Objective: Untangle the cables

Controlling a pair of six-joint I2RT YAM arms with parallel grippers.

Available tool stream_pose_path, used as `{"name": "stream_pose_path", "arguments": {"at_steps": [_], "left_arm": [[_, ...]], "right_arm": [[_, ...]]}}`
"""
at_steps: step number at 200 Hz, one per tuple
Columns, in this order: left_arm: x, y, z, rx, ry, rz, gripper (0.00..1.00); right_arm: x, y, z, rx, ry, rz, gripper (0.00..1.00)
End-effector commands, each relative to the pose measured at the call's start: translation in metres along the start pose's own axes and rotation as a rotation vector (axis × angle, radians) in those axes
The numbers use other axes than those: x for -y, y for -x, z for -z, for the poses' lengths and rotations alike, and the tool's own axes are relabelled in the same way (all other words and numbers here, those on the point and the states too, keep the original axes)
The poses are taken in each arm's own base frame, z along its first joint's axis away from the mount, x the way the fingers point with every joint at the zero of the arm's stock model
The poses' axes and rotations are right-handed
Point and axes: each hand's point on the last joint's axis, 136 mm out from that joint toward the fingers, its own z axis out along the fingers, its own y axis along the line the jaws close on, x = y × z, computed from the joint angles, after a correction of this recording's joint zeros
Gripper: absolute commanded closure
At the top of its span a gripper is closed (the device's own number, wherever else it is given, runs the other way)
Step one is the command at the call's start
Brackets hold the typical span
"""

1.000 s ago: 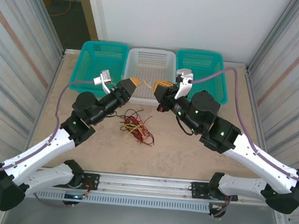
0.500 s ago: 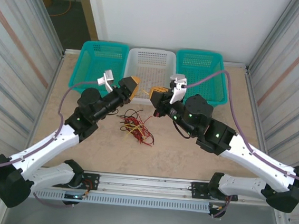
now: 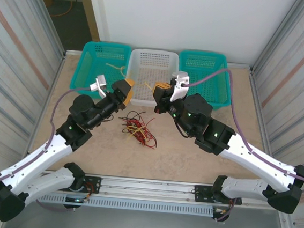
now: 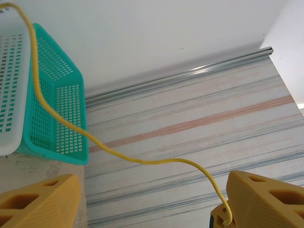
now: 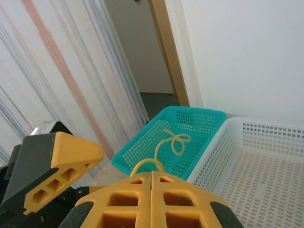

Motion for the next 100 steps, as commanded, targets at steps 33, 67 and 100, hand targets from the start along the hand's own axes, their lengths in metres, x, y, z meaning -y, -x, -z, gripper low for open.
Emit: {"name": "stream_pose_path", "arguments": {"at_steps": [33,67,100], "left_arm": [[0.004,-0.007,-0.015,-0.022,-0.029,0.053,0.23],[0.012,0.004,-0.012,0.024,-0.055,0.046,0.23],[0.017,0.010,-0.011,0.034,-0.070,0.035,0.43]], "right_arm": [[-0.021,0.014,0.001,0.054,0.084,-0.036,1.00],[-0.028,-0.001,0.004,0.014,0.118,-0.050,1.00],[-0.029,-0.019,0.004,-0.036,0.126,-0.066,1.00]]}}
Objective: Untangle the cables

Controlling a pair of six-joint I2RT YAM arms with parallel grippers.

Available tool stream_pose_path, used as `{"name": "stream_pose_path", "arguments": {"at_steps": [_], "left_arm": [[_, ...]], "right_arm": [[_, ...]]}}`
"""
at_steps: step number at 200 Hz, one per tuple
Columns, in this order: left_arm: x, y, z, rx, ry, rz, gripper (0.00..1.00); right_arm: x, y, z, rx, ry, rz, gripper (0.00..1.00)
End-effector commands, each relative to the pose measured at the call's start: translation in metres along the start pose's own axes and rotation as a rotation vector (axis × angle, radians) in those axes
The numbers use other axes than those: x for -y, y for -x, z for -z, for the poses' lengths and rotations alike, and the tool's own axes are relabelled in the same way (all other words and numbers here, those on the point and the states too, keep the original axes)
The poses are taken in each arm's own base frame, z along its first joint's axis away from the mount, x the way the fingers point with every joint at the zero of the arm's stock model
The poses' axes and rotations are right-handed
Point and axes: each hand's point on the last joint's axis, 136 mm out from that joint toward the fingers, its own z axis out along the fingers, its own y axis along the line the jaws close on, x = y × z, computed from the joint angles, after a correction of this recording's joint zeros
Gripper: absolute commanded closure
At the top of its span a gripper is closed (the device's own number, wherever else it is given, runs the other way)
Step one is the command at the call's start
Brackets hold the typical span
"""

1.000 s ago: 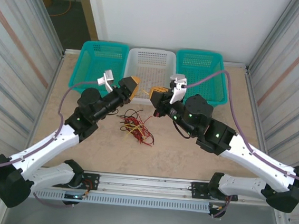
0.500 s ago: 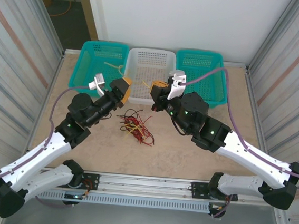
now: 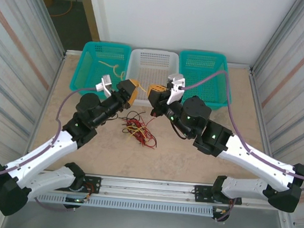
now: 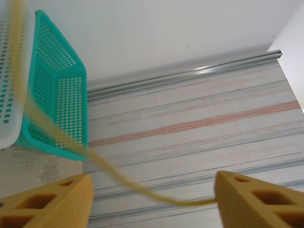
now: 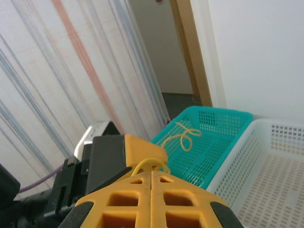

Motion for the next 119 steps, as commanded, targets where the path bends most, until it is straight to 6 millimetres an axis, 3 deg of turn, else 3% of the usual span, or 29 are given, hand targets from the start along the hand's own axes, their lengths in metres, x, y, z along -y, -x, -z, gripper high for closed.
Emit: {"name": "stream_pose_path", "arguments": {"at_steps": [1,36,69,98,106,119], "left_arm": [[0.029,0.012,0.005,0.040,-0.083,-0.016,0.44],[0.035,0.027,0.010,0.036,-0.045,-0.100,0.77],[0.027,0.047,0.013,-0.001,0.055,-0.180,0.99],[-0.002,0.068,0.017,-0.090,0.240,-0.273,1.00],[-0.011,0.076,0.019,-0.124,0.302,-0.299,1.00],[-0.029,0.090,0.022,-0.185,0.405,-0.340,1.00]], "right_arm": [[-0.006,-0.010,0.001,-0.024,0.032,-0.040,1.00],[-0.010,-0.024,0.003,-0.064,0.043,-0.051,1.00],[-0.011,-0.035,0.001,-0.104,0.033,-0.053,1.00],[0.001,-0.036,0.005,-0.116,-0.034,-0.040,0.55],[0.007,-0.035,0.009,-0.112,-0.058,-0.036,0.35],[0.017,-0.033,0.015,-0.111,-0.106,-0.030,0.32]]}}
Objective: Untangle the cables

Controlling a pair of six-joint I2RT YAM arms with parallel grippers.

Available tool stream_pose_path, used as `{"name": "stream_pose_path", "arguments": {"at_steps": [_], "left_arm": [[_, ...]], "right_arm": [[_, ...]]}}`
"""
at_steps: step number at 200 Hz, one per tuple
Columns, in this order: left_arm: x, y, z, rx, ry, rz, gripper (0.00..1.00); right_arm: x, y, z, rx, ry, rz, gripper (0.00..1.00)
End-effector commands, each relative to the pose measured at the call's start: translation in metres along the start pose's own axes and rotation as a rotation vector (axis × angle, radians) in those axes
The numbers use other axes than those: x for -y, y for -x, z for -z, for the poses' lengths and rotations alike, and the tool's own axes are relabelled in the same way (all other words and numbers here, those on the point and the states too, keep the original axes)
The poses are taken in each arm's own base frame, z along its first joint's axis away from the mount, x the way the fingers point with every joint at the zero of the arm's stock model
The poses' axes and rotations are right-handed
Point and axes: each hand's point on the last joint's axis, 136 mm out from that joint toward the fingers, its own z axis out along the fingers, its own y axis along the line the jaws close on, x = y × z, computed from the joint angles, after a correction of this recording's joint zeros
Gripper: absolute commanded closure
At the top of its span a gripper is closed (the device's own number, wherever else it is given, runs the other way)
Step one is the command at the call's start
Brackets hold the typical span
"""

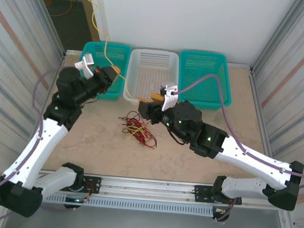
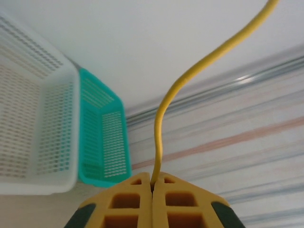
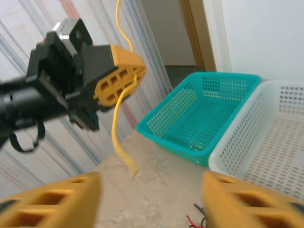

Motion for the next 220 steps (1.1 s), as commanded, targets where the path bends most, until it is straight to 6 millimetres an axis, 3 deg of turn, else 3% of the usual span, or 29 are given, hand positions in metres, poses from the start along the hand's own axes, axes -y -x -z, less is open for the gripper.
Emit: {"name": "stream_pose_path", "arguments": {"at_steps": [1,26,54,78,102,144,176,220], "left_arm": [[-0.043,-0.011,0.002,-0.216,0.182,-0.125,1.00],[-0.078,0.002,-0.007,-0.331,0.316,-0.183,1.00],[-0.117,-0.001,-0.027,-0.481,0.395,-0.180,1.00],[-0.149,0.003,-0.037,-0.510,0.472,-0.168,1.00],[-0.150,0.036,-0.044,-0.368,0.493,-0.276,1.00],[-0.135,0.110,-0.032,0.043,0.557,-0.549,1.00],[-0.155,0.137,-0.033,0.176,0.641,-0.597,1.00],[-0.189,0.148,-0.057,0.227,0.662,-0.554,1.00]], "right_arm": [[0.018,0.008,0.016,0.016,-0.087,-0.009,0.32],[0.034,0.006,0.025,0.003,-0.131,-0.022,0.32],[0.044,0.001,0.030,-0.011,-0.151,-0.049,0.34],[0.050,-0.004,0.034,-0.018,-0.164,-0.054,0.35],[0.055,-0.007,0.036,-0.025,-0.170,-0.064,0.36],[0.056,-0.014,0.033,-0.050,-0.155,-0.080,0.37],[0.055,-0.019,0.033,-0.063,-0.144,-0.084,0.38],[0.060,-0.025,0.036,-0.073,-0.152,-0.091,0.38]]}}
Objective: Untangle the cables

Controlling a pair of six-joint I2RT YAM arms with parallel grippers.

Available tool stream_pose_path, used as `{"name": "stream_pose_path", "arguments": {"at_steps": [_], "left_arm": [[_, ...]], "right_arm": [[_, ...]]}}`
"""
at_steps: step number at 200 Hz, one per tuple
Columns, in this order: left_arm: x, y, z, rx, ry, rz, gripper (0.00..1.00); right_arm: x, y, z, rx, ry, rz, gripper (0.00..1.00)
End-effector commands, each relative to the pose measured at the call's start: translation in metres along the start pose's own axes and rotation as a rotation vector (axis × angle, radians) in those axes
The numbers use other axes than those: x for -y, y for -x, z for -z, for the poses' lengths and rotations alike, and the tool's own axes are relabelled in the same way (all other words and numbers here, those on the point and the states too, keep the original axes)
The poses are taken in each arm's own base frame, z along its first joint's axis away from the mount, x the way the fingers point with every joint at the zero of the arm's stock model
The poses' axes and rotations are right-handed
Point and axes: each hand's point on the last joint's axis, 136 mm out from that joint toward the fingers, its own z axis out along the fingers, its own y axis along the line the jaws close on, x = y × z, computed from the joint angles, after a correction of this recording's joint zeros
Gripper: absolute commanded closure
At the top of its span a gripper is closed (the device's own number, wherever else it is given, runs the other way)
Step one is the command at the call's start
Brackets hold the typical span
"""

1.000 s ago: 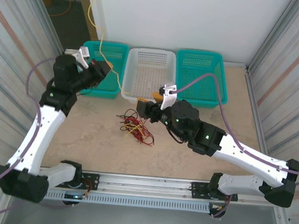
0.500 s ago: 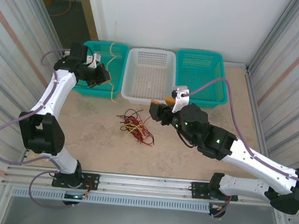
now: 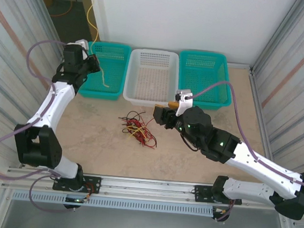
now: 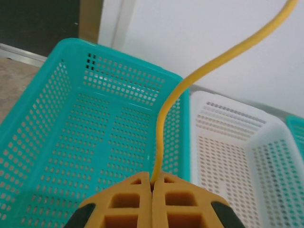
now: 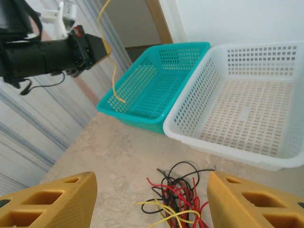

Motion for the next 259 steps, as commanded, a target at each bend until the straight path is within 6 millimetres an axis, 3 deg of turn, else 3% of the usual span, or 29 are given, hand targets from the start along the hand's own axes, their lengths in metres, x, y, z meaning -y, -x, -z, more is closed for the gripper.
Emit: {"name": "stream_pose_path", "arguments": {"at_steps": [1,39,82,116,142,180,259], "left_arm": [[-0.016,0.014,-0.019,0.091,0.060,0.023,1.00],[-0.030,0.003,-0.054,0.060,0.126,0.026,1.00],[-0.043,-0.029,-0.090,0.011,0.135,0.013,1.00],[-0.051,-0.043,-0.110,-0.008,0.153,0.032,1.00],[-0.044,-0.072,-0.124,-0.116,0.131,0.062,1.00],[-0.027,-0.106,-0.123,-0.202,0.140,0.046,1.00],[-0.032,-0.135,-0.110,-0.302,0.170,0.078,1.00]], "right_arm": [[0.004,0.002,0.006,0.005,0.002,-0.029,0.38],[0.006,0.010,0.016,0.017,0.011,-0.042,0.38],[0.005,0.010,0.017,-0.001,0.019,-0.045,0.39],[0.005,0.012,0.023,-0.019,0.021,-0.037,0.39],[0.009,0.009,0.023,-0.027,0.008,-0.037,0.39],[0.009,0.008,0.018,-0.021,0.007,-0.046,0.39],[0.007,0.007,0.018,-0.027,0.020,-0.040,0.40]]}}
